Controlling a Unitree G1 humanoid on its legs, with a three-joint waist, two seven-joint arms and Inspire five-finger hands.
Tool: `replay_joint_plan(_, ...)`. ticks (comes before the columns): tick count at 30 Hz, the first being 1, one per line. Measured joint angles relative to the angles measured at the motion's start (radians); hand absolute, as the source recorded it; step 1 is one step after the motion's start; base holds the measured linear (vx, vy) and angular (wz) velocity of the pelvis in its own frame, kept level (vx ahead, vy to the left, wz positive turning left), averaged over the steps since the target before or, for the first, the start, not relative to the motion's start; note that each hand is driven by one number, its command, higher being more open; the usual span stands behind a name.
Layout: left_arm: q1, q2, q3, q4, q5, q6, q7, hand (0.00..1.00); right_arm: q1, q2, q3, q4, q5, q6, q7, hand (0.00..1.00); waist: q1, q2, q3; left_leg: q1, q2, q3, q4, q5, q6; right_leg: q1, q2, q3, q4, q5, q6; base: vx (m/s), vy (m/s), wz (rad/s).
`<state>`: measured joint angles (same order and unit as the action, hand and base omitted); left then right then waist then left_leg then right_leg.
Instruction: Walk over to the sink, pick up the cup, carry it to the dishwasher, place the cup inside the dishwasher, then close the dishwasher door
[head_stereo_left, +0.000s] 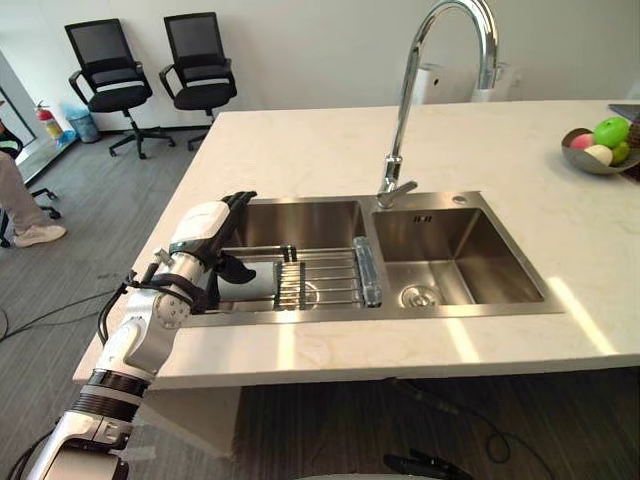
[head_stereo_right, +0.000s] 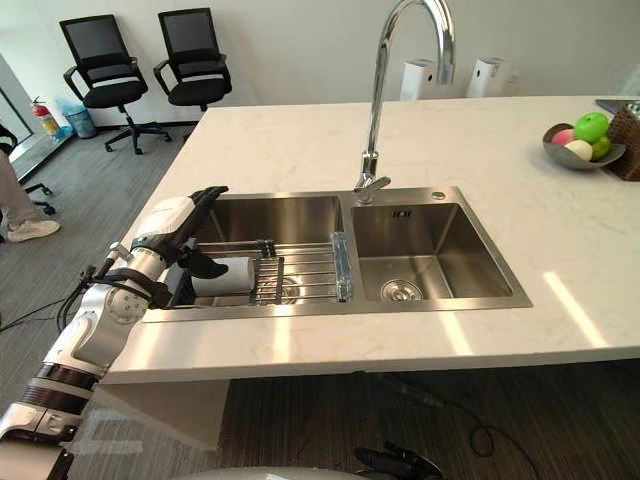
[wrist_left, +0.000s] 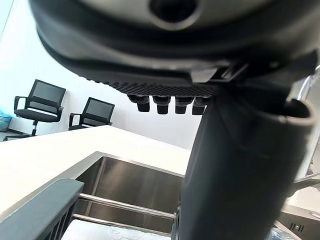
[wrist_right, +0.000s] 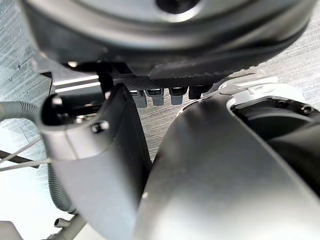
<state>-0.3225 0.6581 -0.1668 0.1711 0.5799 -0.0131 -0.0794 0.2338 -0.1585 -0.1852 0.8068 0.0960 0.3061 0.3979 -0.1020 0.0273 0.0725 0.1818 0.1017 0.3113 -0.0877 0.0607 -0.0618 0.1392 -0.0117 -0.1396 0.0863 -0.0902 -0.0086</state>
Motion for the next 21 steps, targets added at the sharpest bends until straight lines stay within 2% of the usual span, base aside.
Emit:
replay_joint_plan(6, -0.013, 0.024, -0.018, 0.060, 0.001, -0.016, -0.079, 1.00, 0.014, 0.001, 0.000, -0.045, 0.000, 0.018, 0.009, 1.00, -0.021, 0.000, 0.000, 0.000, -0.001, 0.018, -0.004, 0.000, 0.001, -0.010, -0.001, 0.019, -0.006, 0.007, 0.009, -0.06, 0.018, -0.10)
replay_joint_plan(9, -0.015, 0.046, -0.023, 0.102, -0.013, -0.041, -0.172, 1.00, 0.029, 0.002, -0.001, -0.072, 0.000, 0.026, 0.016, 1.00, -0.024, 0.000, 0.000, -0.002, -0.002, 0.033, -0.004, -0.002, 0.004, -0.018, -0.001, 0.032, -0.007, 0.011, 0.012, 0.01, 0.019, -0.13)
replay_joint_plan(12, -0.021, 0.086, -0.075, 0.112, -0.047, -0.052, -0.252, 1.00, 0.034, 0.001, -0.002, -0.084, 0.000, 0.034, 0.018, 1.00, -0.026, 0.000, 0.000, -0.003, -0.006, 0.034, -0.003, -0.004, 0.006, -0.018, -0.004, 0.034, -0.012, 0.015, 0.012, 0.05, 0.019, -0.02)
replay_joint_plan(19, -0.070, 0.126, -0.089, 0.143, -0.091, -0.075, -0.280, 1.00, 0.037, -0.005, 0.002, -0.109, 0.004, 0.056, 0.022, 1.00, -0.035, 0.003, 0.001, -0.005, -0.008, 0.034, 0.001, -0.006, 0.006, -0.017, -0.005, 0.034, -0.015, 0.018, 0.012, 0.02, 0.004, 0.00)
replay_joint_plan(21, -0.075, 0.138, -0.089, 0.148, -0.091, -0.086, -0.280, 1.00, 0.037, -0.017, 0.020, -0.116, 0.024, 0.062, 0.022, 1.00, -0.049, 0.004, 0.002, -0.005, -0.007, 0.034, 0.000, -0.006, 0.006, -0.017, -0.005, 0.035, -0.017, 0.018, 0.011, 0.00, 0.000, 0.00)
